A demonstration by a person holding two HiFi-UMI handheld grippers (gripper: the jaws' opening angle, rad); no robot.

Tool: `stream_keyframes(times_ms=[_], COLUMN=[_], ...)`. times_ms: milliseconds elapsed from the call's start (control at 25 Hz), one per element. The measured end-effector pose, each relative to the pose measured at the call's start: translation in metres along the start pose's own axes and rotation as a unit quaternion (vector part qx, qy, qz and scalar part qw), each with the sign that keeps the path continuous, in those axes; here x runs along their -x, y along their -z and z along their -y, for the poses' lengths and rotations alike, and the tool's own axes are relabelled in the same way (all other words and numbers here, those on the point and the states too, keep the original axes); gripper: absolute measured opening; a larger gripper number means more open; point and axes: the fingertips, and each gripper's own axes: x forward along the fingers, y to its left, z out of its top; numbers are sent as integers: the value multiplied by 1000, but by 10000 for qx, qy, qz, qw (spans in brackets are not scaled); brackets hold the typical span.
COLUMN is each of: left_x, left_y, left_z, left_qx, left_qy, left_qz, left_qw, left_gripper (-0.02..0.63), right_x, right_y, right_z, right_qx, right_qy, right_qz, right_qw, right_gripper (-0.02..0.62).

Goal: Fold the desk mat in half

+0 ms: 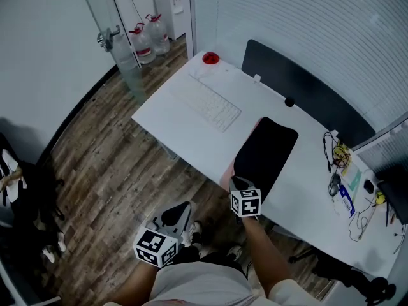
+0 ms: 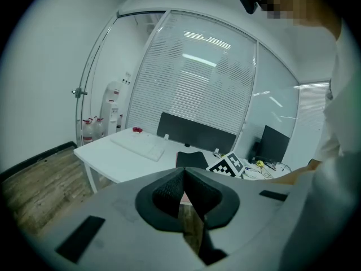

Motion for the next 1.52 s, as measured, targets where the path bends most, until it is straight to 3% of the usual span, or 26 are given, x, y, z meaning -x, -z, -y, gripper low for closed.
stream_keyframes(times_ms=[160,200,320,400,680,840,1200,1520], left_x=[-7,-8,-15,-21,-54,-68,-92,-98], left_y=[-4,-4,-5,-12,-42,-67,-95,-85], left_z=[-2,-1,7,17,91,144,246,288], left_qx=[-24,-29,-65,-130,-531,-646,-968,-1028], left_qy=[86,111,217,328,977,1439,2172,2517], left_qz=[-9,-20,-30,9,266,493,809,706], left_qw=[10000,9999,9997,9994,9934,9863,9680,9597], left_gripper=[11,11,11,11,11,11,11,11], right_x=[-8,-4,28,61,206,282,409,453], right_y=[5,2,-20,-37,-62,-55,-8,6], right_z=[-4,-3,1,9,72,103,152,154], right_qx=[-282,-519,-1127,-1234,-1182,-1084,-965,-816], right_qy=[-154,-229,-589,-638,148,661,1719,2032], right_qz=[-197,-95,489,907,2216,2650,2888,3040], right_qw=[9993,9983,9907,9861,9678,9559,9369,9272], right_gripper=[93,94,174,167,59,52,51,52])
